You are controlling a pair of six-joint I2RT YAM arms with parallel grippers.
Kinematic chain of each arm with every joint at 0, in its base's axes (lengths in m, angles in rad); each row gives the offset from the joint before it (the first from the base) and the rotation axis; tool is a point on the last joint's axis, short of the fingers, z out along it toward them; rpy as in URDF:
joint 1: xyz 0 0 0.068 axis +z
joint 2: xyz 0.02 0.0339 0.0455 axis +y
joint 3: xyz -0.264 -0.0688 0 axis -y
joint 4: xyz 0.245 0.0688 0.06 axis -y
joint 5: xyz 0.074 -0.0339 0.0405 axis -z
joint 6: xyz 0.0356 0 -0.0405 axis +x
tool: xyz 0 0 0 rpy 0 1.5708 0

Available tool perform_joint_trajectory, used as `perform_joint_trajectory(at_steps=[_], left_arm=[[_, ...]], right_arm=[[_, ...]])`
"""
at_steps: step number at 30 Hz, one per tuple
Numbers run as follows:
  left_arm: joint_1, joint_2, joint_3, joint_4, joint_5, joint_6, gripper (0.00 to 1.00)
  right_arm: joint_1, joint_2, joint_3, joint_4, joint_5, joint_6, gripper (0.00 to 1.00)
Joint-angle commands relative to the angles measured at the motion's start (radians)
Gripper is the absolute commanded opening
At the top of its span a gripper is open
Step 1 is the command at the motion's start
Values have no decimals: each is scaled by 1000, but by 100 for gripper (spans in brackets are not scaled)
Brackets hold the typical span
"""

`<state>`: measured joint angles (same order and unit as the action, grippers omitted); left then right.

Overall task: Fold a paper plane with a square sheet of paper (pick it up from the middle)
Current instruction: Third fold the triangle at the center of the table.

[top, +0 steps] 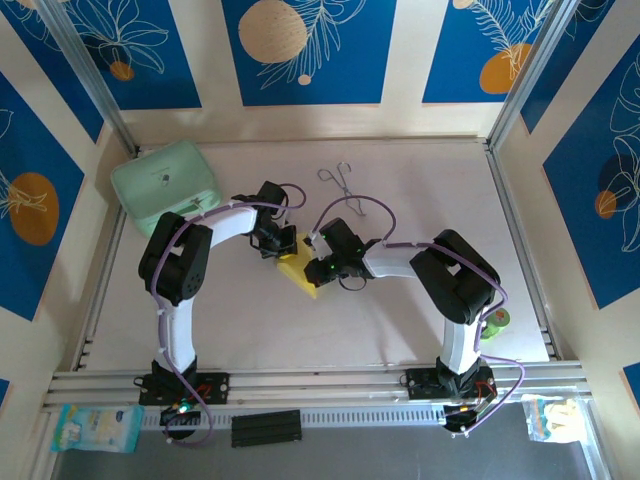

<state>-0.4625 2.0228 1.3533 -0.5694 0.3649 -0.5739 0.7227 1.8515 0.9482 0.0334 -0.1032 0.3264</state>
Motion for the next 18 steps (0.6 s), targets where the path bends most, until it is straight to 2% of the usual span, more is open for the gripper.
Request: perform_joint_trajectory(at_steps=[1,12,18], left_arm=[[-20,44,5,-41,-15,2,6],[-17,11,36,-55,-18,-11,7],[8,-95,56,-26,-46,-93,18]], right_arm=[[6,17,21,-27,14,6,0],[6,26,15,-40,24,8,0],[4,23,3,-43,26,10,0]])
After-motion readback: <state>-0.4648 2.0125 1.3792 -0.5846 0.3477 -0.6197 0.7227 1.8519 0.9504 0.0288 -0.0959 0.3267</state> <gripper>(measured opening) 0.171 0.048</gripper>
